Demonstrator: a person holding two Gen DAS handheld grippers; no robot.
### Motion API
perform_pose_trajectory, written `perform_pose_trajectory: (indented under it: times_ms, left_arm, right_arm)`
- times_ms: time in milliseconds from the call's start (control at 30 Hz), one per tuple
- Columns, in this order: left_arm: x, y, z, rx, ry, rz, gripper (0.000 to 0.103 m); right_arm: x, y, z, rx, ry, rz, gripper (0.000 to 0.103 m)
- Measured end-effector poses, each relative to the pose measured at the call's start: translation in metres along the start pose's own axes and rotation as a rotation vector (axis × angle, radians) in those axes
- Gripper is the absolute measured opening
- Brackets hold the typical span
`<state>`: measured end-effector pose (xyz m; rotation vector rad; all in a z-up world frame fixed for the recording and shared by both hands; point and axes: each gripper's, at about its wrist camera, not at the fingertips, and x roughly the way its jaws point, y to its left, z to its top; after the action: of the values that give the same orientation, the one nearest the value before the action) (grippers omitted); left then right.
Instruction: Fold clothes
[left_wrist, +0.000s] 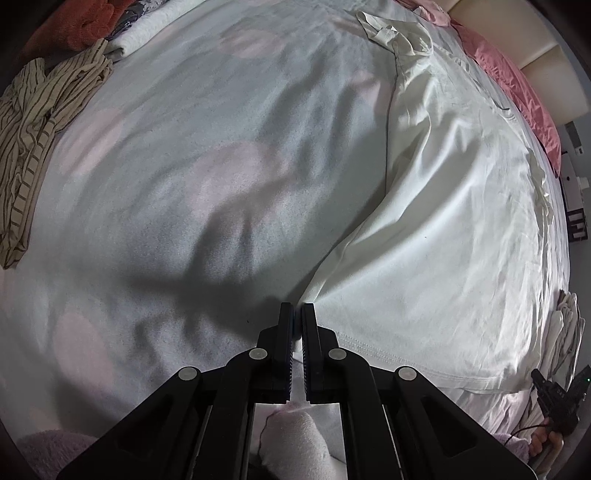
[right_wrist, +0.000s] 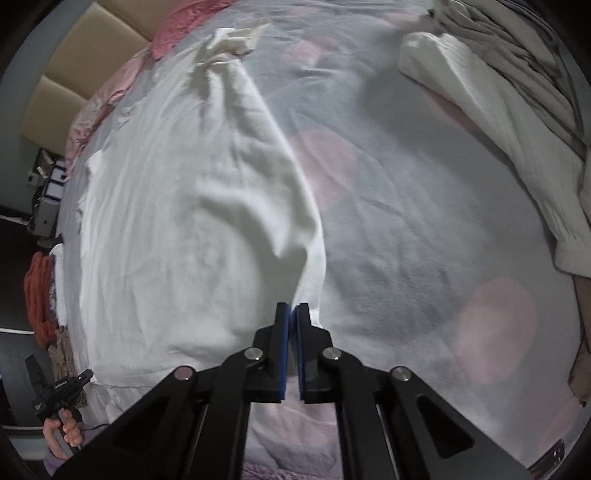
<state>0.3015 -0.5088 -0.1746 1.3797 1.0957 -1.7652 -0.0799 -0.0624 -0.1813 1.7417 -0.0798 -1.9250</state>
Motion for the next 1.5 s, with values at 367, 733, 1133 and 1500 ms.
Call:
perform_pose_trajectory:
  times_ms: [367, 733, 1133, 1500]
  left_arm:
    - [0.002, 0.0, -0.007, -0.002, 0.008, -0.009, 0.005]
    - [0.003, -0.002, -0.017, 0.006, 0.008, -0.009, 0.005]
    - [0.007, -0.005, -0.033, 0.011, 0.009, -0.013, 0.005]
    - [-0.008, 0.0, -0.058, -0.024, -0.059, -0.106, 0.005]
  right_arm:
    - [0.005, 0.023, -0.007, -0.048, -0.001, 0.172, 0.011]
    - [0.021, 0.046, -0.009, -0.141, 0.046, -0.046, 0.019]
    - [0.041, 0.051, -0.006, -0.175, 0.099, -0.171, 0.006]
    - [-0.026, 0.014, 0.011, -0.045, -0.032, -0.188, 0.003]
